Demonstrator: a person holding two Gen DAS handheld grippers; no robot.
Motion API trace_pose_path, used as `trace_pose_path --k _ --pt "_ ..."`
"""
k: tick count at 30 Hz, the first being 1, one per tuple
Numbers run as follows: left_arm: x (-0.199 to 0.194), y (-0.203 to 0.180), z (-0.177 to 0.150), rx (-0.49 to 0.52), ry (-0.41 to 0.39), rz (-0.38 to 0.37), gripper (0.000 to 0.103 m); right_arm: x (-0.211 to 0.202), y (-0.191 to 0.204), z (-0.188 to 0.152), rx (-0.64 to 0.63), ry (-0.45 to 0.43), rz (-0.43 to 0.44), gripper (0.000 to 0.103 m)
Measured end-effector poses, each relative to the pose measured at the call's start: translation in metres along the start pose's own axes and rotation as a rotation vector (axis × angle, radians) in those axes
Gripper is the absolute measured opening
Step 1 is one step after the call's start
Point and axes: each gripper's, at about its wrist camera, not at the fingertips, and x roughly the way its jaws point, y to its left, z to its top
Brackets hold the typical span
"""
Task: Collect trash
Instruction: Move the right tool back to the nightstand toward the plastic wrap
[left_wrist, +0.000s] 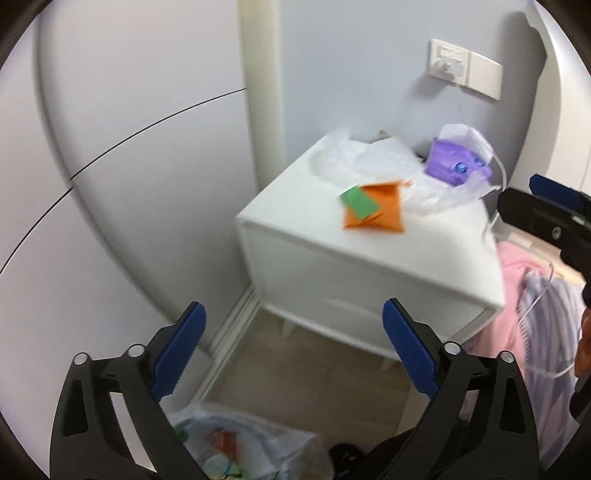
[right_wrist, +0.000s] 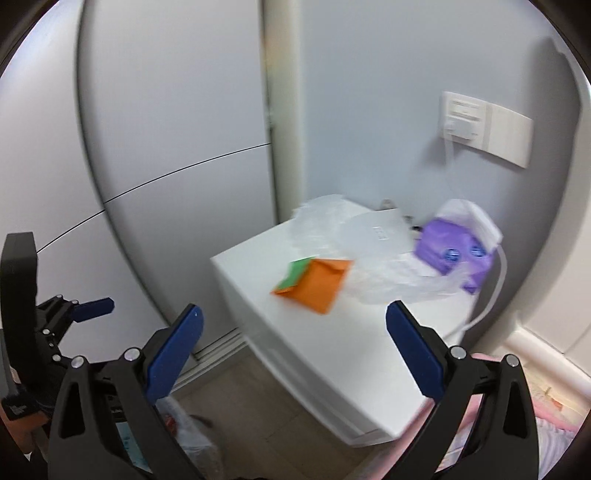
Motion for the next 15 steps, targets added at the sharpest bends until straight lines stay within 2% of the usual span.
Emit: trace_pose_path --k 8,15 --pt "0.022 -0.052 0.033 0.104 -0.012 -0.041 0.097 0.016 -0.065 0.013 0.082 0.033 -0.089 0.097" --pt "0.05 -0.079 0.058 0.137 -0.006 -0.061 0.097 0.048 -0.106 0.02 0.206 0.098 -0.1 0.097"
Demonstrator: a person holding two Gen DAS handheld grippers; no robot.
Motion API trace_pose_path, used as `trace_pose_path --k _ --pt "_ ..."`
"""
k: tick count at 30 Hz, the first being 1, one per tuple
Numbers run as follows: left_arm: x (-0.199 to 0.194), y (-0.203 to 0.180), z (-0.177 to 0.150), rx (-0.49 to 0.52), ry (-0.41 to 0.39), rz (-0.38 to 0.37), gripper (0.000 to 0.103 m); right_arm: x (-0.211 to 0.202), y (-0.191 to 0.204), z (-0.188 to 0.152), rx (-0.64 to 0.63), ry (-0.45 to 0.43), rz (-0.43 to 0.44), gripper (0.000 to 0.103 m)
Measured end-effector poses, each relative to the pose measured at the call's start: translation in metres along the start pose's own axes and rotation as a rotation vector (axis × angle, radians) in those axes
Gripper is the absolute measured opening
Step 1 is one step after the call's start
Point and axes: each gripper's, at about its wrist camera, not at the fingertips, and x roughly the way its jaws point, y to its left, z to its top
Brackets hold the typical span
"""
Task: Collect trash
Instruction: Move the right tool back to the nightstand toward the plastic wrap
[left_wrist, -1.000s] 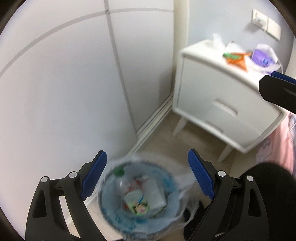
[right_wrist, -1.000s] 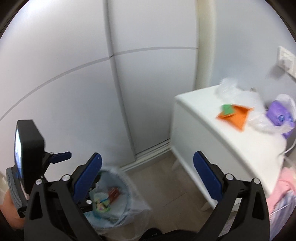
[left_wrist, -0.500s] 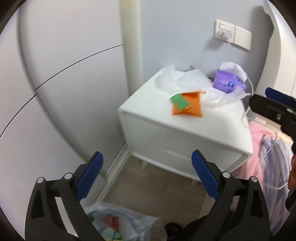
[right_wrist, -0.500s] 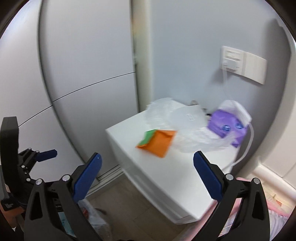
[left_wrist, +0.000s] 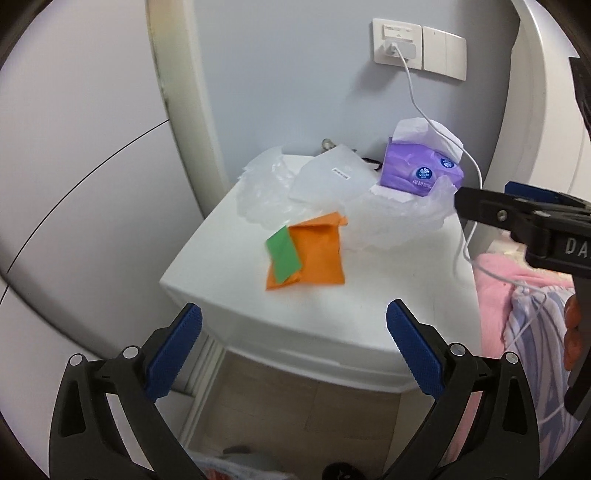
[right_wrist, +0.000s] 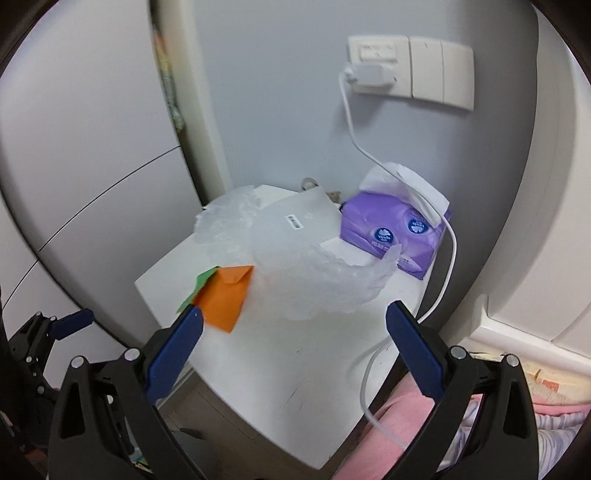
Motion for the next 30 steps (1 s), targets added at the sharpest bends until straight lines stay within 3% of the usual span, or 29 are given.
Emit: trace_pose_path --k 16,21,23,24,27,30 --pt "0.073 -0.037 0.038 0.106 0.021 -0.03 0.097 0.071 -0.052 0.005 0.136 0.098 0.006 0.096" --pt "0.087 -0.052 0.041 0.149 0.018 -0.082 0.097 0.082 -0.061 0.007 0.148 0.11 0.012 0.095" --pt "0.091 -0.056 0.042 0.157 0.016 -0.1 0.097 0.086 -0.064 0.008 0.153 0.116 0.016 0.085" --pt "0.092 -0.058 0.042 0.16 0.016 -0.104 0.097 0.088 -0.065 0.008 0.154 0.119 0.014 0.074" --pt "0.097 -0.063 0.043 0.164 0.016 -0.122 0.097 0.095 -0.067 0.007 0.168 0.133 0.02 0.072" --pt "0.102 -0.066 0.045 0.166 0.02 -0.123 0.097 0.099 -0.069 0.006 0.177 0.141 0.031 0.059"
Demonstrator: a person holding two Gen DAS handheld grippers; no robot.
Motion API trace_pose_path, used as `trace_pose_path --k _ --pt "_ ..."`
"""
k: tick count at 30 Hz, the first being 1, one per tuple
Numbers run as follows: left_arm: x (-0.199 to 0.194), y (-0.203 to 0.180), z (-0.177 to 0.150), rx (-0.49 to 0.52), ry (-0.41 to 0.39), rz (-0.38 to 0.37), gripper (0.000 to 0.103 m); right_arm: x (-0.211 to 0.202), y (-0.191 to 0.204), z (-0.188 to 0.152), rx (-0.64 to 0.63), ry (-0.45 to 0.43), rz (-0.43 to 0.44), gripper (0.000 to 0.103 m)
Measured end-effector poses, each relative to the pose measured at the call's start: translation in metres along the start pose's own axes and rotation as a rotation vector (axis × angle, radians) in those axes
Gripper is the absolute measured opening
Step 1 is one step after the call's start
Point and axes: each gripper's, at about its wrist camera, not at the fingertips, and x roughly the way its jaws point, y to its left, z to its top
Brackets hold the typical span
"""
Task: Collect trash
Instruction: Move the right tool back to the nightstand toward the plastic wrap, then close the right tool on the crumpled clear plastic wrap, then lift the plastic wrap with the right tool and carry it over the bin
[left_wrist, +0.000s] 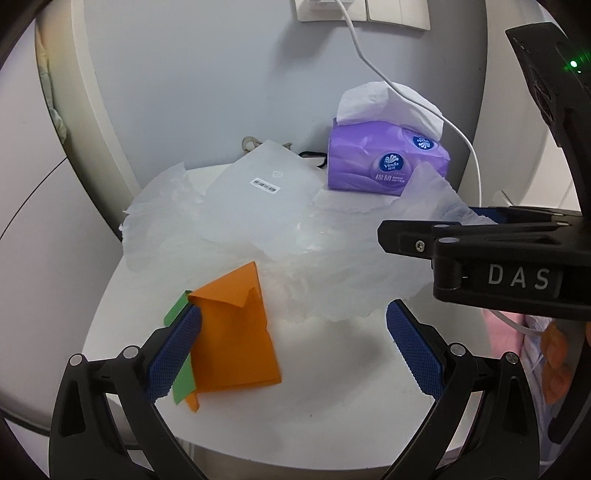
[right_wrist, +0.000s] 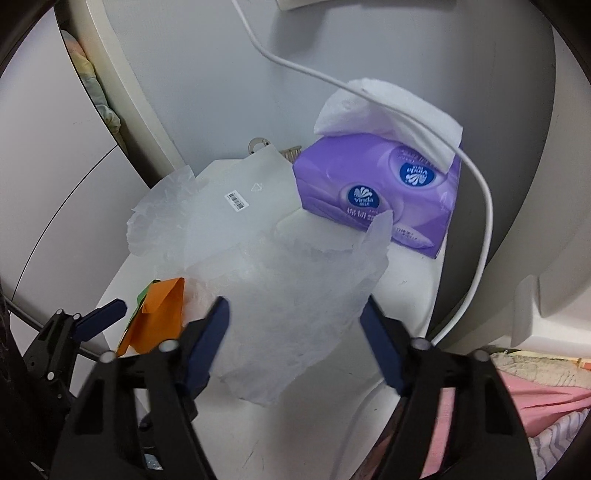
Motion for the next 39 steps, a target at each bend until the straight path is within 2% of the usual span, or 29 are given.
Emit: trace_pose_path --k 5,8,10,14,16,22,28,39 --pt "0.005 -0.001 0.0 -0.008 0.001 -0.004 0.097 0.006 -0.003 -0.002 0.023 0.023 0.019 0.048" --pt "0.007 -0.002 -0.001 -0.003 -0.001 -0.002 0.097 0.01 -0.003 -0.003 0.018 0.036 0.017 0.037" --pt "0.007 -0.003 -0.002 -0.004 -0.002 0.001 0.097 0.012 -0.004 -0.004 0.017 0.041 0.022 0.025" --pt "0.007 -0.002 -0.003 -0.012 -0.004 0.004 0.097 0.012 -0.003 -0.006 0.006 0.045 0.031 0.02" --pt "0.007 -0.002 -0.003 -0.013 -0.006 0.006 0.097 0.011 -0.003 -0.007 0.001 0.042 0.036 0.011" --pt "0.002 0.0 -0.002 -0.022 -0.008 0.011 0.097 0.0 -0.001 -0.008 -0.014 0.009 0.051 0.009" --pt "-0.013 -0.001 0.001 -0.022 -0.029 0.02 0.097 -0.028 -0.002 0.0 -0.008 -0.066 0.048 0.008" --pt "-0.066 -0.01 0.006 -0.05 -0.096 0.031 0.097 -0.096 0.0 0.015 -0.035 -0.207 0.036 0.008"
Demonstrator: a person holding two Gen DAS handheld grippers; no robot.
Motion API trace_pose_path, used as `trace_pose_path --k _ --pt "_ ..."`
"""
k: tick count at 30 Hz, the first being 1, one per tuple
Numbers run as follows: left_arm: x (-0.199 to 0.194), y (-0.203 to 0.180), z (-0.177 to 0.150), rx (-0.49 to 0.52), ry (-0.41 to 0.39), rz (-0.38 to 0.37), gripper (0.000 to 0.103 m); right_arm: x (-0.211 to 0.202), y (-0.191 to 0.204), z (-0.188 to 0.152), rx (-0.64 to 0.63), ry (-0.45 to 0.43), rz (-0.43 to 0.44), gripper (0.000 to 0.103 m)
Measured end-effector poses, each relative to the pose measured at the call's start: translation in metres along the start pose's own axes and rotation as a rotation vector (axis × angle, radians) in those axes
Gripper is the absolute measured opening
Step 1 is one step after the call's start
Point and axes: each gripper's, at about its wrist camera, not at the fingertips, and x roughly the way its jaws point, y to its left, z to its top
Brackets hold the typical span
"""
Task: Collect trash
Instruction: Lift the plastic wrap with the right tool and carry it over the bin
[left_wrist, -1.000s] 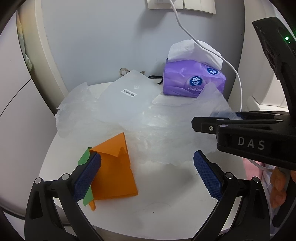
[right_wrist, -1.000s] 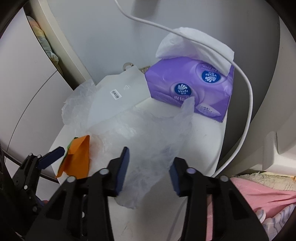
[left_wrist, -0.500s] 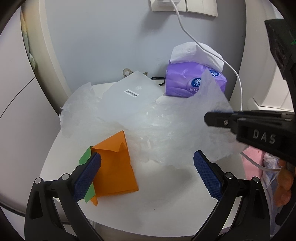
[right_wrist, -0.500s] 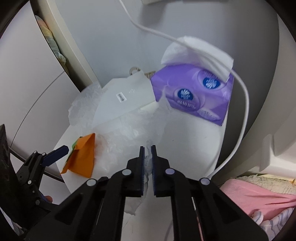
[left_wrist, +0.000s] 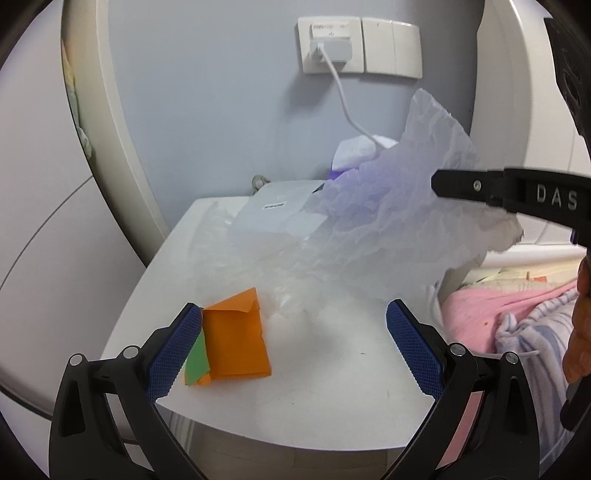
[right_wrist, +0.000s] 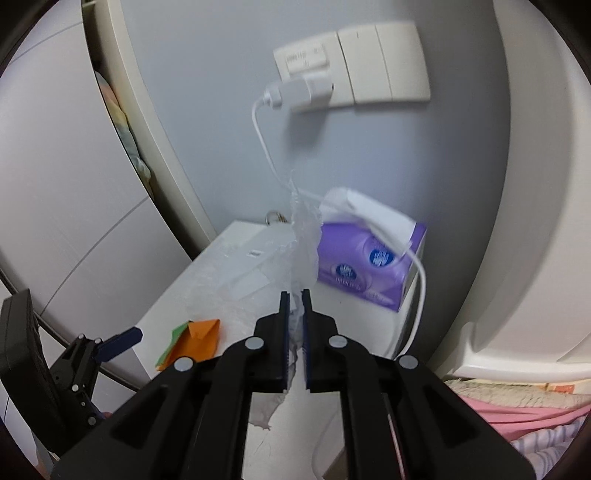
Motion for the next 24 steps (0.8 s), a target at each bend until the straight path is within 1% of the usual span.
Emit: trace_pose_path --k 6,13,17,24 --pt "-0.028 -0.008 0.006 0.0 -0.035 0.012 0.097 -0.03 0.002 0.011 -0.011 -0.048 0.011 0.008" --pt "-0.061 -0.004 0.015 -0.018 -0.08 0.027 0.097 -0.073 0.018 0.02 -0.04 -0.116 0.026 0.008" --pt "-0.082 -0.002 0.013 -0.03 -0.099 0.038 0.097 -0.096 0.027 0.023 -0.059 -0.157 0.027 0.008" --pt "-0.114 0.001 0.001 -0.037 -0.125 0.06 0.097 -0.122 0.043 0.024 -0.088 -0.192 0.037 0.008"
